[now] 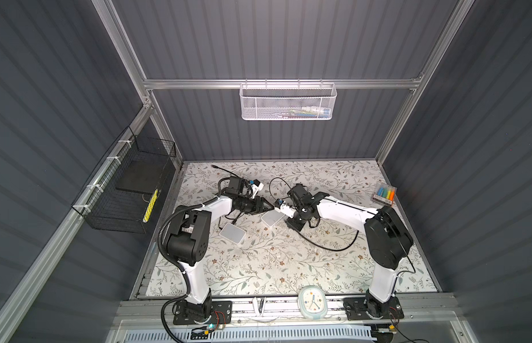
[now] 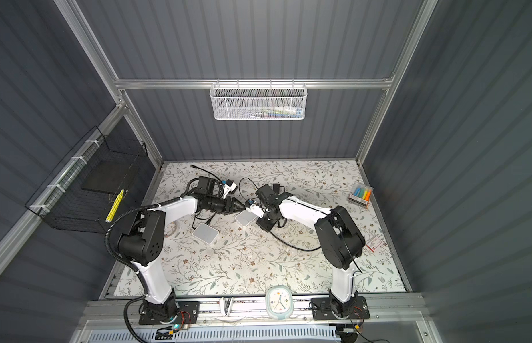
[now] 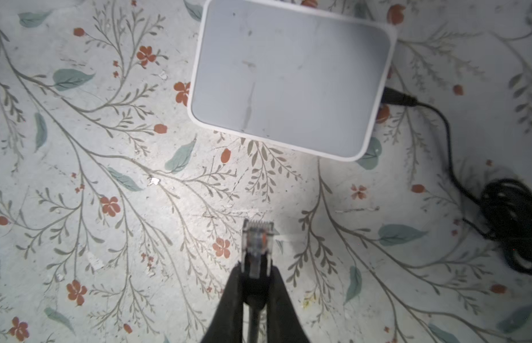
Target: Insert the plug into the switch port
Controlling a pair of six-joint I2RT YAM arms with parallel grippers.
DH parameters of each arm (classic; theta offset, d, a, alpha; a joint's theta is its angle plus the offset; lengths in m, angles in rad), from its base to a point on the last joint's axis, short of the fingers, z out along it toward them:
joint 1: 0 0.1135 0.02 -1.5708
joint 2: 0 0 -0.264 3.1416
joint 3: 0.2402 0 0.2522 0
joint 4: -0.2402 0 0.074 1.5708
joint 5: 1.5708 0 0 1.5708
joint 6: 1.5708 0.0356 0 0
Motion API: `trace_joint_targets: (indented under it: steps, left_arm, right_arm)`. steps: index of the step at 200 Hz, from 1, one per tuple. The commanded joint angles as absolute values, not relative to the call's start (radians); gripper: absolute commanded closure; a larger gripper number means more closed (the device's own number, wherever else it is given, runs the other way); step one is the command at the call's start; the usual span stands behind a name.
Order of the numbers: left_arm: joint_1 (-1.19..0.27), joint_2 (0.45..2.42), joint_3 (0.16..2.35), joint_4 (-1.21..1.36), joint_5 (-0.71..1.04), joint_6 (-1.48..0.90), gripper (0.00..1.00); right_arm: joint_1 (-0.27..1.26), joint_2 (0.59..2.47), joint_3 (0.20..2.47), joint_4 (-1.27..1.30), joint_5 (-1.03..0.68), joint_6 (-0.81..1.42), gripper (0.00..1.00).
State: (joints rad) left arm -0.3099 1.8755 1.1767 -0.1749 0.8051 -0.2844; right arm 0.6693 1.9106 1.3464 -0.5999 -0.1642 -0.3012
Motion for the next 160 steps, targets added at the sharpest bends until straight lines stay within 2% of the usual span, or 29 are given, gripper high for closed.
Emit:
trace_joint_targets:
  steps: [1, 46, 160]
  left_arm:
    - [-0.305, 1.905, 1.21, -0.21, 0.722, -0.255, 0.5]
    - [-0.305, 1.967, 1.263, -0.209, 0.682, -0.244, 0.51]
    - [-0.301, 2.094, 1.324, -0.13, 0.743, -0.265, 0.57]
  right_arm:
    - [0.662, 1.965, 1.432, -0.719, -0.146, -0.318, 1.0]
    - [0.655, 2.07, 1.558, -0.816, -0.125, -0.324, 1.0]
    - [0.629, 2.173, 1.682, -0.899, -0.123, -0.31, 1.0]
